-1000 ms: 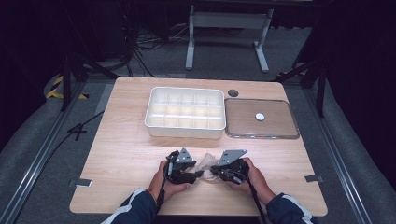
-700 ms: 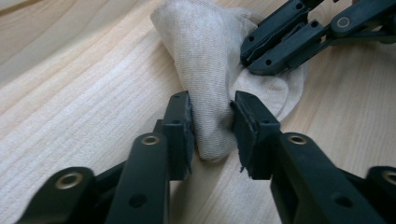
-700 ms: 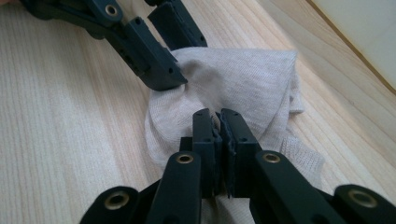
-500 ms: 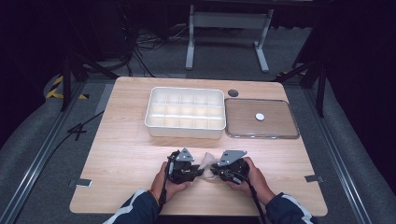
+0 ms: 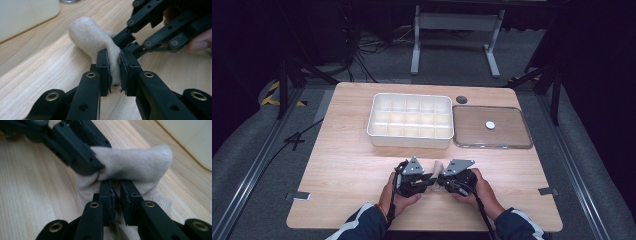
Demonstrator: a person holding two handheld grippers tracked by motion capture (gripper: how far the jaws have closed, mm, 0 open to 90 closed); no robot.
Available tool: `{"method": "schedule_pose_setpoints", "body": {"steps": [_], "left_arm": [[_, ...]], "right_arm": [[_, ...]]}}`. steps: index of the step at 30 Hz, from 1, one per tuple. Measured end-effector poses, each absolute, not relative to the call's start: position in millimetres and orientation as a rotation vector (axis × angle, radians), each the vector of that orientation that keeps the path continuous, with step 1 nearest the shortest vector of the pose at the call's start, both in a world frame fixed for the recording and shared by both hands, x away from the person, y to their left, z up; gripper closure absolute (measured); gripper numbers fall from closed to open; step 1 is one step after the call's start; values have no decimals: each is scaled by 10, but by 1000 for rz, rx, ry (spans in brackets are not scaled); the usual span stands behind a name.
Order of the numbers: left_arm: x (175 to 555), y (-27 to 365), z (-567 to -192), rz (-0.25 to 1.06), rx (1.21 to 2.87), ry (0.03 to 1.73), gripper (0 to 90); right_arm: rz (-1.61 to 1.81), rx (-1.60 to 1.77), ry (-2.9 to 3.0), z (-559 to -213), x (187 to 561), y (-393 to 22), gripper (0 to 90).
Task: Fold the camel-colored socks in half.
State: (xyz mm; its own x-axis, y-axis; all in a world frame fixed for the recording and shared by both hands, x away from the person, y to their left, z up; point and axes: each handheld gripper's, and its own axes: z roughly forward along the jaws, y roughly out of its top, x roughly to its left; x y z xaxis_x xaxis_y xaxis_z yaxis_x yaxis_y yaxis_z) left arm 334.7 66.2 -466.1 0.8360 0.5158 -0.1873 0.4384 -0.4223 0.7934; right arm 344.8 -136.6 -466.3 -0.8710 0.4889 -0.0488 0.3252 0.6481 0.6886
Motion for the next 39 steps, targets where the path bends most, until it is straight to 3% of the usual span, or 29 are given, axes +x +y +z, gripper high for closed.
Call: {"method": "schedule_pose_setpoints", "body": {"steps": [4,6,8,12,18,26,32,39], "left_arm": [[3367,682,-4656,100,2074,711,790],[3379,699,-4652,112,2076,717,793],[3385,714,-4645,117,2083,715,794],[3387,736,-4631,116,2083,718,795],[3373,701,-4618,115,2063,701,792],[3348,621,-4620,146,2082,679,786],[3351,651,-4612,155,2085,696,789],[3362,678,-4603,158,2082,705,791]], "right_arm": [[1063,672,2631,-4673,3451,-1376,781],[1072,673,2632,-4655,3452,-1387,700],[1078,671,2633,-4634,3452,-1400,679],[1065,686,2600,-4534,3447,-1507,710],[1020,718,2614,-4652,3476,-1443,766],[1036,700,2591,-4682,3472,-1348,770],[1063,707,2603,-4648,3492,-1417,630],[1052,736,2589,-4536,3543,-1624,597]]}}
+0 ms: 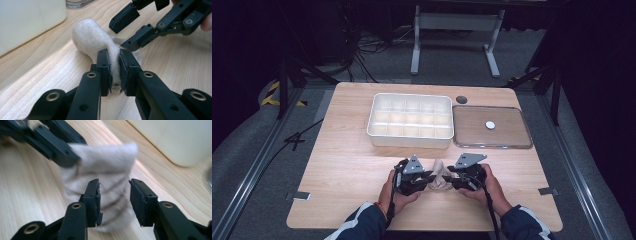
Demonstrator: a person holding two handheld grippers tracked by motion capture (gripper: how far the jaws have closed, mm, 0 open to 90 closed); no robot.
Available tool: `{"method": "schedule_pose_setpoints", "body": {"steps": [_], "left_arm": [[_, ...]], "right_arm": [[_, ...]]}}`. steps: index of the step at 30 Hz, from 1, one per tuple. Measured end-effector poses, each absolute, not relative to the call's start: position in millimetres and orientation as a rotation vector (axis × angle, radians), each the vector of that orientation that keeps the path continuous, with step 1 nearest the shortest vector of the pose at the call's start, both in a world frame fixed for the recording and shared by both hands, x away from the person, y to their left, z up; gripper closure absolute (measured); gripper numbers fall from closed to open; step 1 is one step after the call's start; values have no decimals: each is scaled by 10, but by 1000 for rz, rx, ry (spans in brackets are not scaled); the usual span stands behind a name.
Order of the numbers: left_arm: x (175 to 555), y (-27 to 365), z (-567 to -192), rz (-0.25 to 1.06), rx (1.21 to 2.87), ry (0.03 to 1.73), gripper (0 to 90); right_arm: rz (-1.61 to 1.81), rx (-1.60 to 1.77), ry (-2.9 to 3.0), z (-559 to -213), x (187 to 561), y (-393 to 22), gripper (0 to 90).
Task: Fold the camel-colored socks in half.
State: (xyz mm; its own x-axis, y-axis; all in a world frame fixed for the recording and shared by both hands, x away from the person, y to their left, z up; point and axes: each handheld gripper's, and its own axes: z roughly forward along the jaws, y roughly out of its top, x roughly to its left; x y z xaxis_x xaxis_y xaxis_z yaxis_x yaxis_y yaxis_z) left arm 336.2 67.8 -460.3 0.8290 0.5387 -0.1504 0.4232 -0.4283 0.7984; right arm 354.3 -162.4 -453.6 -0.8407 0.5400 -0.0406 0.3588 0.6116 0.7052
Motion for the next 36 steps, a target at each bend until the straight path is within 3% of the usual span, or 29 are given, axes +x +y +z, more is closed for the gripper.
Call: {"method": "schedule_pose_setpoints", "body": {"steps": [15,18,22,27,36], "left_arm": [[3321,450,-4622,218,2136,644,776],[3311,457,-4616,241,2145,663,780],[3322,490,-4608,237,2135,670,783],[3316,460,-4608,244,2144,661,781],[3282,361,-4605,269,2166,626,751]], "right_arm": [[1005,808,2638,-4648,3566,-1608,639],[961,763,2630,-4592,3562,-1627,516],[1079,809,2587,-4448,3561,-1815,567],[920,811,2674,-4635,3575,-1896,636],[955,775,2679,-4668,3532,-1832,768]]}}
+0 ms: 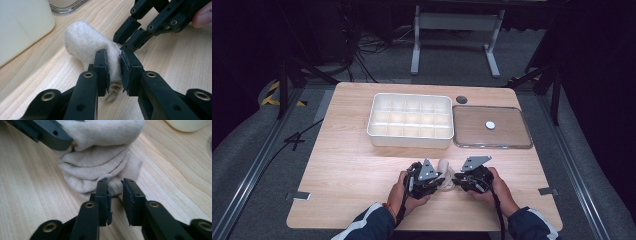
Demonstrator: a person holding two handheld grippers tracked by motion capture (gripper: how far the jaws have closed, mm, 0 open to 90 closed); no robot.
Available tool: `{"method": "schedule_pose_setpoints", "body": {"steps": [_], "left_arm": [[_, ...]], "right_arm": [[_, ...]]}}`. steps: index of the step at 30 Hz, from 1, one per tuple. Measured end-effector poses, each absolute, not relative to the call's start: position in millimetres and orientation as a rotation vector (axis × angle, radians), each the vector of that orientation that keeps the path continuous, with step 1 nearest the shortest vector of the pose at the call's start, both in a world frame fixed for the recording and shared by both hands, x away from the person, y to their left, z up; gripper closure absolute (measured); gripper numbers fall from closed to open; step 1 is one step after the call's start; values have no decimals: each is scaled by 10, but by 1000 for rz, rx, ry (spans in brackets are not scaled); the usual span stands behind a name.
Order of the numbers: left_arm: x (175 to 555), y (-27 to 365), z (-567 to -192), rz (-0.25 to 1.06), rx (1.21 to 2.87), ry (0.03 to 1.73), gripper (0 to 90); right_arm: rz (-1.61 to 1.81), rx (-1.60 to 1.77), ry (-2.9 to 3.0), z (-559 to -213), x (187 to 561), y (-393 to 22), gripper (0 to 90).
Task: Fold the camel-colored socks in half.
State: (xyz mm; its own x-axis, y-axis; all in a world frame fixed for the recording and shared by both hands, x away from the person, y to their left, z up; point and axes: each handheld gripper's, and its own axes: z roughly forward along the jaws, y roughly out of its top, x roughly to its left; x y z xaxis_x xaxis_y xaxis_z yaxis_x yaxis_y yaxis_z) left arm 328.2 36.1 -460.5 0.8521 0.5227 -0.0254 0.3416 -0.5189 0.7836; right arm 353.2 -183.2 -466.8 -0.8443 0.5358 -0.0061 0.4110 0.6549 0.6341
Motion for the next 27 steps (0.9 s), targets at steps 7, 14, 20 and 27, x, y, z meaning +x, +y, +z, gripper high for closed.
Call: {"method": "schedule_pose_setpoints", "body": {"steps": [7,14,20,27], "left_arm": [[3249,284,-4607,289,2176,570,741],[3273,243,-4688,260,2187,575,782],[3281,231,-4706,258,2189,575,783],[3280,216,-4702,266,2201,565,779]], "right_arm": [[965,746,2684,-4674,3510,-1780,837],[984,777,2656,-4691,3540,-1792,747],[1159,863,2541,-4581,3614,-1951,690],[1301,817,2480,-4452,3678,-1780,617]]}}
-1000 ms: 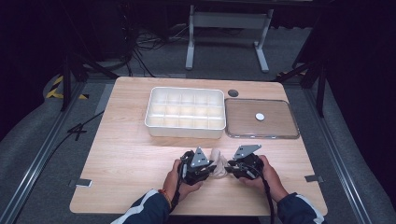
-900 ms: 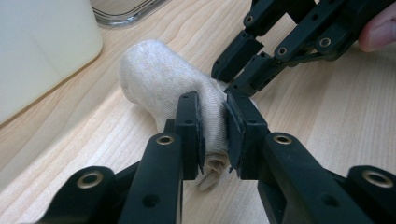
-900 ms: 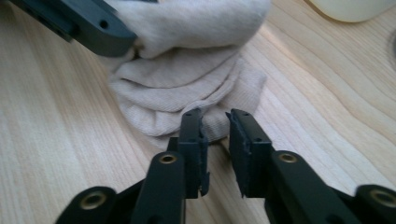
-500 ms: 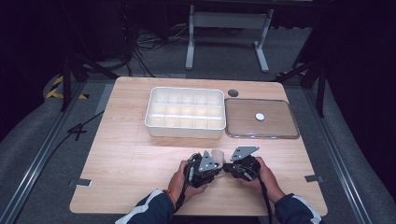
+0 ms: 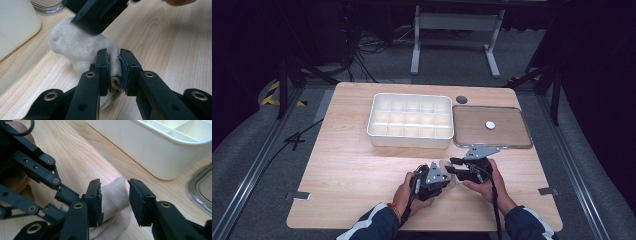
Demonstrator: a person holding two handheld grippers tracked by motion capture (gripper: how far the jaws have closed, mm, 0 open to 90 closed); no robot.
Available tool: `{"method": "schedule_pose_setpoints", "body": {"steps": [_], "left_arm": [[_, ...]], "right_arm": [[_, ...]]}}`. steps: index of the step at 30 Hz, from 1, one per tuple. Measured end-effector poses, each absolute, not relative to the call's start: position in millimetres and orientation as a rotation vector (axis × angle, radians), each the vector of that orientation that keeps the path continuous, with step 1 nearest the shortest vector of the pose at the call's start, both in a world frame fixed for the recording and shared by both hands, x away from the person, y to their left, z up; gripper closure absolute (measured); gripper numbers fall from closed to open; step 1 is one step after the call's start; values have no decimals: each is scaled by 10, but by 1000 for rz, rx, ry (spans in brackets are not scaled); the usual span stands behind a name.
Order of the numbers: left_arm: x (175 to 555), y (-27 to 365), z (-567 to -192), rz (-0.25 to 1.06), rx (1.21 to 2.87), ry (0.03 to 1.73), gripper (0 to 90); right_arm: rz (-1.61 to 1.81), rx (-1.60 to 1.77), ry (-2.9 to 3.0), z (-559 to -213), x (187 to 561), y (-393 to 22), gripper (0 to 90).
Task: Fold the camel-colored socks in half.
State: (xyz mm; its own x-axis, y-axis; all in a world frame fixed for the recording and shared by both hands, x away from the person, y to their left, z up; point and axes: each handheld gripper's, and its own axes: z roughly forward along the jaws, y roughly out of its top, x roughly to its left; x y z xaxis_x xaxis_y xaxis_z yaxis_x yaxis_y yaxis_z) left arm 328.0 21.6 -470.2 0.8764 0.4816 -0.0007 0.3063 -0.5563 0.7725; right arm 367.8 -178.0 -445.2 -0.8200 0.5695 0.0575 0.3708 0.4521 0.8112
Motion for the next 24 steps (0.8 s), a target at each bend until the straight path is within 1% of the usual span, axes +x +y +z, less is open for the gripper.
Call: {"method": "schedule_pose_setpoints", "body": {"steps": [1,4,6,9,10,13,14,16,19,22,24], "left_arm": [[3281,220,-4705,263,2198,568,778],[3269,220,-4708,275,2205,559,774],[3258,218,-4712,282,2204,557,760],[3240,225,-4686,275,2214,532,737],[3240,225,-4686,275,2214,532,727],[3188,327,-4623,199,2219,485,694],[3164,419,-4569,154,2202,467,697],[3172,495,-4515,129,2178,459,709],[3249,578,-4442,130,2108,509,760],[3320,528,-4498,104,2092,511,804],[3326,419,-4589,112,2141,473,811]], "right_arm": [[1292,817,2487,-4467,3691,-1761,617],[1218,815,2539,-4584,3750,-1728,659],[1241,859,2557,-4655,3784,-1766,710],[1215,845,2570,-4663,3779,-1781,751],[1215,845,2570,-4663,3779,-1781,751],[1205,839,2575,-4679,3770,-1792,766],[1196,835,2576,-4678,3764,-1791,771],[1188,830,2574,-4678,3759,-1790,776],[1184,831,2577,-4678,3757,-1790,784],[1184,816,2574,-4681,3745,-1773,792],[1178,814,2570,-4684,3738,-1765,792]]}}
